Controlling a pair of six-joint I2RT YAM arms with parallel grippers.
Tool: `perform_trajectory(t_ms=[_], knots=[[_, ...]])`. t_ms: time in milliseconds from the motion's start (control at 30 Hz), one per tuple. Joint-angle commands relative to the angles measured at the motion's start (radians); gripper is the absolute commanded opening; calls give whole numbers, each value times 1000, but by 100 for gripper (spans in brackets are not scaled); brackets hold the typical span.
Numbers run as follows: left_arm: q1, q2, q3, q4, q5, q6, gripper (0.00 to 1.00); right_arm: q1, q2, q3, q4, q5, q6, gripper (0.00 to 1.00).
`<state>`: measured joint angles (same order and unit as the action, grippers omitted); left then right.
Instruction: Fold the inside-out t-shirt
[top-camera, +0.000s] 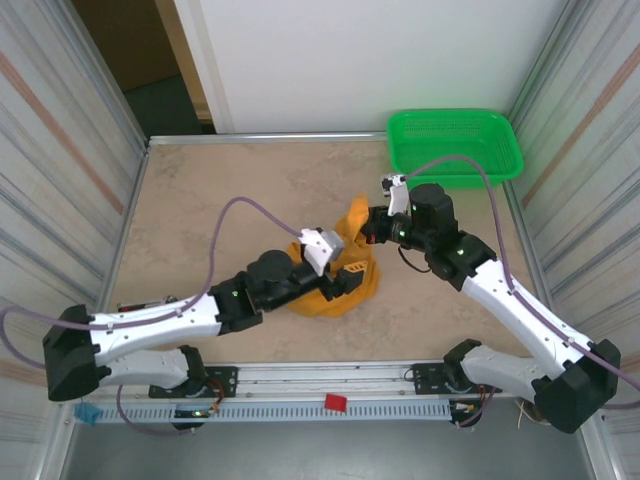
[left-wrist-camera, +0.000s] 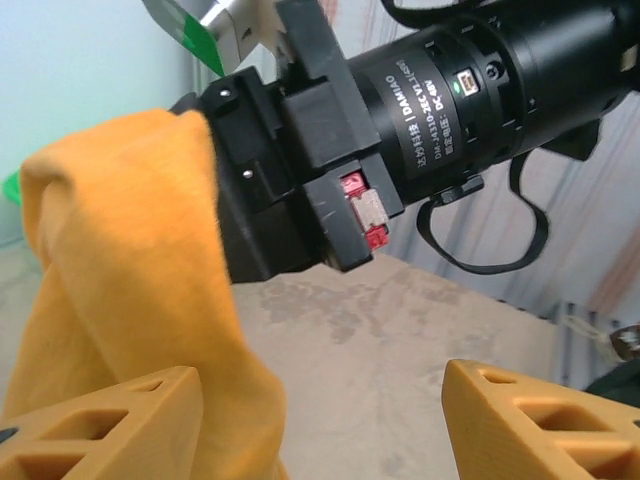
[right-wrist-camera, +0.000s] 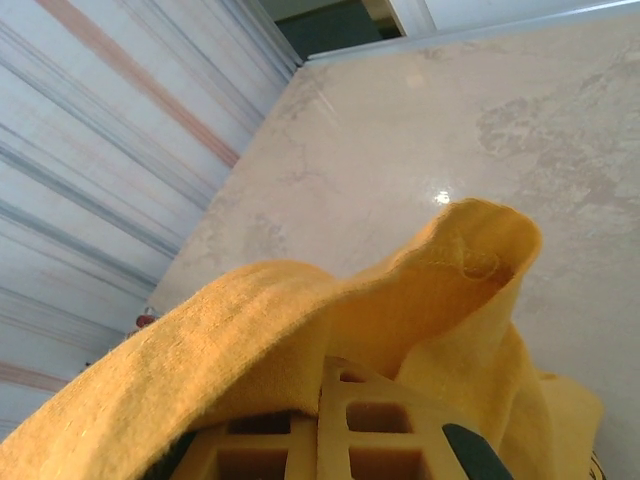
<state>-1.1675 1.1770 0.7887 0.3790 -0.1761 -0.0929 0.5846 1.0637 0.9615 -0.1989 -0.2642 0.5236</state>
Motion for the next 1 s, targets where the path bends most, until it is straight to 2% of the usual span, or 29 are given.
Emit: perform_trajectory(t_ms=[0,100,167,233,367,433,600,733,833,867,933,967], knots=[[-9,60,51,41,-200,111,66,13,-5,53,2,28,22,0],[-4,123,84,68,-302,107,67,20,-11,59,3,25,24,0],[18,139,94,73,-328,81,66,26,-18,61,-2,25,26,0],[63,140,100,27,-312,10,59,27,-30,59,-7,26,29,0],[219,79,28,32,-61,-141,15,18,-58,48,-13,43,36,0],[310,39,-33,97,138,-207,0,7,-61,39,-11,41,46,0],[532,8,-123,310,670,-388,0,-23,-32,25,9,15,71,0],[581,36,-84,367,943,-493,0,-46,17,34,21,-3,78,0],[582,74,-61,495,1050,-606,0,-65,66,50,3,-13,57,0],[582,87,-54,542,1073,-643,0,-75,87,73,-43,-18,44,5],[582,108,-32,595,1107,-697,0,-95,91,91,-90,-39,23,31],[582,115,-22,606,1120,-711,0,-105,70,87,-98,-56,19,35]])
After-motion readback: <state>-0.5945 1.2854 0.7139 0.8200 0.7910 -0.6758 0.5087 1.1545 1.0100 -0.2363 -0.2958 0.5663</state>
